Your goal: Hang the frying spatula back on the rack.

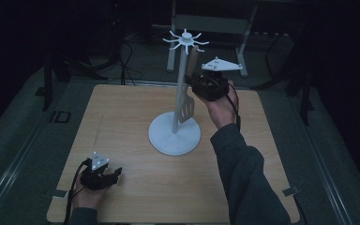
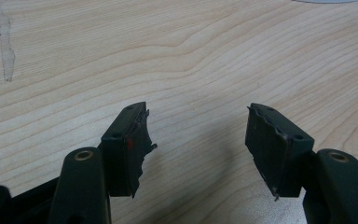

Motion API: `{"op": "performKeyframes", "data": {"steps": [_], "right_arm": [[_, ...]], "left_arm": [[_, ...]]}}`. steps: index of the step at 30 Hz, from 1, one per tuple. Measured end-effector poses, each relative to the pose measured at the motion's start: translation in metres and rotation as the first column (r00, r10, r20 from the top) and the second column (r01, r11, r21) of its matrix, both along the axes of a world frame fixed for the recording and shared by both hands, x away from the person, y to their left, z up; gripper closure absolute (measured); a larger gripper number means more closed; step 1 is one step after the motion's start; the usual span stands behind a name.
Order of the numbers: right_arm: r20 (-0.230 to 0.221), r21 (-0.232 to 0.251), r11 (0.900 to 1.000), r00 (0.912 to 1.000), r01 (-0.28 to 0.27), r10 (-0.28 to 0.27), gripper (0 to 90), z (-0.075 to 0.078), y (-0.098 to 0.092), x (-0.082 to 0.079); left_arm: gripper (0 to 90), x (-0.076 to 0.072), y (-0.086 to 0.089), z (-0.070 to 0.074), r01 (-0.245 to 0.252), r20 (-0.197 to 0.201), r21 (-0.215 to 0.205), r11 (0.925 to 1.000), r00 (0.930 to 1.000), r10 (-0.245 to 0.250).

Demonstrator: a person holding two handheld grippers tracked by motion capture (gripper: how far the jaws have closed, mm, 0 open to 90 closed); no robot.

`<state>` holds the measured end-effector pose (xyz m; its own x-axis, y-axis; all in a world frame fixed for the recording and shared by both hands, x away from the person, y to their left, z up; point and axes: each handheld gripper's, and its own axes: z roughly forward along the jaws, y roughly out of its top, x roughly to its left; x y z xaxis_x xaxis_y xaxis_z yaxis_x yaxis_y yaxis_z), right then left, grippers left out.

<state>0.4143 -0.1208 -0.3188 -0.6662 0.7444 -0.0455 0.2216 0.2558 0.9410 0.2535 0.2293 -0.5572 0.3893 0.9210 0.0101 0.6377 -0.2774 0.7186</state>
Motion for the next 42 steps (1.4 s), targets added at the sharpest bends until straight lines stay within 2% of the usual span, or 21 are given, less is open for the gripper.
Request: {"op": "performKeyframes", "data": {"steps": [23,34,38,42], "right_arm": [[0.010,0.032,0.999,0.9999,0.000,0.000,73.5,-0.005,-0.004,-0.003],[0.017,0.033,0.999,0.9998,0.000,0.000,56.3,-0.010,-0.011,-0.006],[0.020,0.037,0.999,0.9996,0.019,-0.020,48.5,-0.012,-0.014,-0.007],[0.018,0.040,0.999,0.9994,0.030,-0.031,45.6,-0.013,-0.018,-0.008]], "left_arm": [[39.5,0.001,-0.001,0.000,0.003,-0.001,0.005,1.0000,1.0000,-0.003],[39.5,0.000,-0.002,-0.001,0.005,-0.004,0.005,1.0000,1.0000,-0.005],[39.5,0.000,-0.002,-0.001,0.006,-0.004,0.006,1.0000,1.0000,-0.006],[39.5,0.000,-0.002,-0.001,0.006,-0.004,0.007,1.0000,1.0000,-0.006]]}}
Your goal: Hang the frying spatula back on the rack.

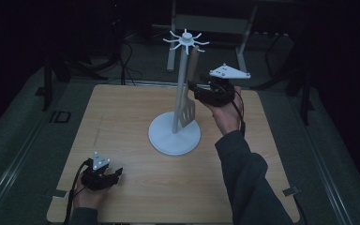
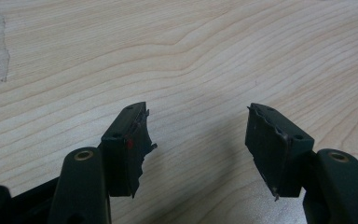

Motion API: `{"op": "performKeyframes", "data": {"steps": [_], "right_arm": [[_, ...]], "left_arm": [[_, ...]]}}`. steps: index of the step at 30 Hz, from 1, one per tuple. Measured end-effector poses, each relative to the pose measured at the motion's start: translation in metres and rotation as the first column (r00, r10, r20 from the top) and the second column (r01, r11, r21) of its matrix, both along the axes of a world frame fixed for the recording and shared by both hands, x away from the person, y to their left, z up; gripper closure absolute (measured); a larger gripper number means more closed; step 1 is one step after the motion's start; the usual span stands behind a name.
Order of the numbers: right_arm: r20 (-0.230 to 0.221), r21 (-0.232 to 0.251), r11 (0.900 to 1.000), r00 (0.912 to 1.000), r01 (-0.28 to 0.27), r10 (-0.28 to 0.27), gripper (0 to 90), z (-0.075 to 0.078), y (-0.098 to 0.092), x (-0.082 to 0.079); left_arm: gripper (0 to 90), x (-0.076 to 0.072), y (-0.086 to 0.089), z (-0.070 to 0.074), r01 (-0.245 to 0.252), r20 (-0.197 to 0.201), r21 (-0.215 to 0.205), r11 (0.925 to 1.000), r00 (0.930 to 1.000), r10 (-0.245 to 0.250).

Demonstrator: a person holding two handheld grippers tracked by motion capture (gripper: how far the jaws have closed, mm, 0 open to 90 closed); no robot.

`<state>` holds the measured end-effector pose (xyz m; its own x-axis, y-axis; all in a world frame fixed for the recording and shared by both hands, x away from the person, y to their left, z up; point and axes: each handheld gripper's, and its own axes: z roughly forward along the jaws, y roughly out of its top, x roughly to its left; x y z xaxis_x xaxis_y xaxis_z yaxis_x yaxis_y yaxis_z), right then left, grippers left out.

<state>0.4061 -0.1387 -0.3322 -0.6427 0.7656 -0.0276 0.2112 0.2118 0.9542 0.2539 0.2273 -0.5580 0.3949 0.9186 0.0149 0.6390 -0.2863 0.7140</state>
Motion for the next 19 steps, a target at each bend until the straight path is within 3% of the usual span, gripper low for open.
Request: {"op": "performKeyframes", "data": {"steps": [9,19], "right_arm": [[-0.003,-0.005,1.000,0.9999,0.017,-0.017,41.2,-0.003,-0.006,-0.006],[-0.036,-0.012,1.000,0.9990,0.028,-0.028,40.7,-0.018,-0.025,-0.013]], "left_arm": [[39.5,0.000,0.000,0.000,-0.001,0.000,-0.001,1.0000,1.0000,0.001],[39.5,0.000,0.001,0.000,-0.002,-0.001,-0.003,1.0000,1.0000,0.002]]}}
